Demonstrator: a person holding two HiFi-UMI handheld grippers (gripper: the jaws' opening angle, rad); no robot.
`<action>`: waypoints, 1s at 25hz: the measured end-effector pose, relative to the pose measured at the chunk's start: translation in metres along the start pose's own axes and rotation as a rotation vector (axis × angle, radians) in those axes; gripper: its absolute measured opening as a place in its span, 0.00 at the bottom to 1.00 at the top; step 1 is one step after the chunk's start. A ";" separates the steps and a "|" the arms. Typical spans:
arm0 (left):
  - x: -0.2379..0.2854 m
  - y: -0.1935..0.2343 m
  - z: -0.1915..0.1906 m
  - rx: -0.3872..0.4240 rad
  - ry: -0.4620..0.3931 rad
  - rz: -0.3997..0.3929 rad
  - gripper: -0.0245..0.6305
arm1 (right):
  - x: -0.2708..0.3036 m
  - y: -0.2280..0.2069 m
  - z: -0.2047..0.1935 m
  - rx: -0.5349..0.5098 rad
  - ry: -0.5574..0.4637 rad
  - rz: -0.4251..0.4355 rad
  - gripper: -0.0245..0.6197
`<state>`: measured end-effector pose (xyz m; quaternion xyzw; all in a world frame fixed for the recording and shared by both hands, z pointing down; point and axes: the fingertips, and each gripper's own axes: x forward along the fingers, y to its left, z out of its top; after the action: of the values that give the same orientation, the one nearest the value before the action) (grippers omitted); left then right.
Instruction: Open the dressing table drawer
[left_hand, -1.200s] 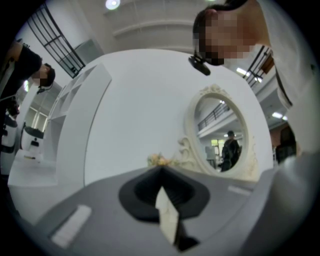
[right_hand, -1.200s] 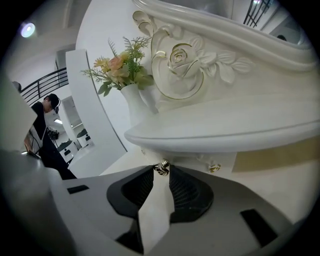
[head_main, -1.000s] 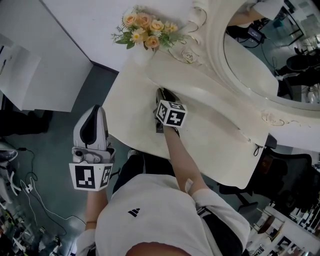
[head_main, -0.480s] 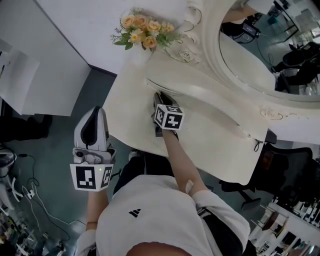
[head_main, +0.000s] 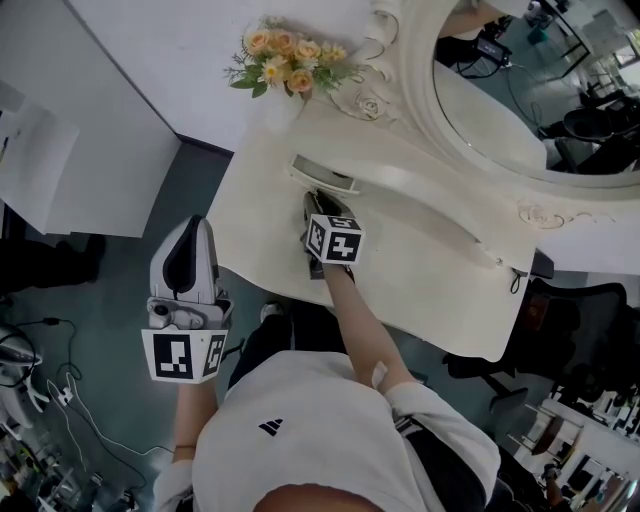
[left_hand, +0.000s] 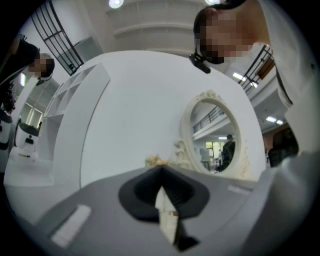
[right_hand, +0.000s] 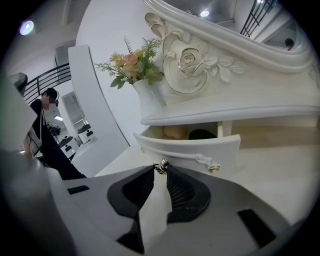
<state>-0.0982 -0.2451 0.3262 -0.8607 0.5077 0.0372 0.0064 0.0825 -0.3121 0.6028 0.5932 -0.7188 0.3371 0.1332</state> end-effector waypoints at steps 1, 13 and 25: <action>-0.001 0.000 0.000 -0.001 -0.001 -0.002 0.05 | -0.001 0.001 -0.002 -0.001 0.001 -0.001 0.16; -0.010 -0.005 0.001 -0.004 -0.008 -0.040 0.05 | -0.012 0.010 -0.016 -0.009 0.007 -0.005 0.17; -0.017 -0.007 0.007 0.008 -0.017 -0.053 0.05 | -0.015 0.011 -0.018 -0.020 0.012 -0.023 0.18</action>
<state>-0.1004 -0.2262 0.3206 -0.8735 0.4847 0.0426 0.0152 0.0725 -0.2883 0.6032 0.5979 -0.7144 0.3322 0.1473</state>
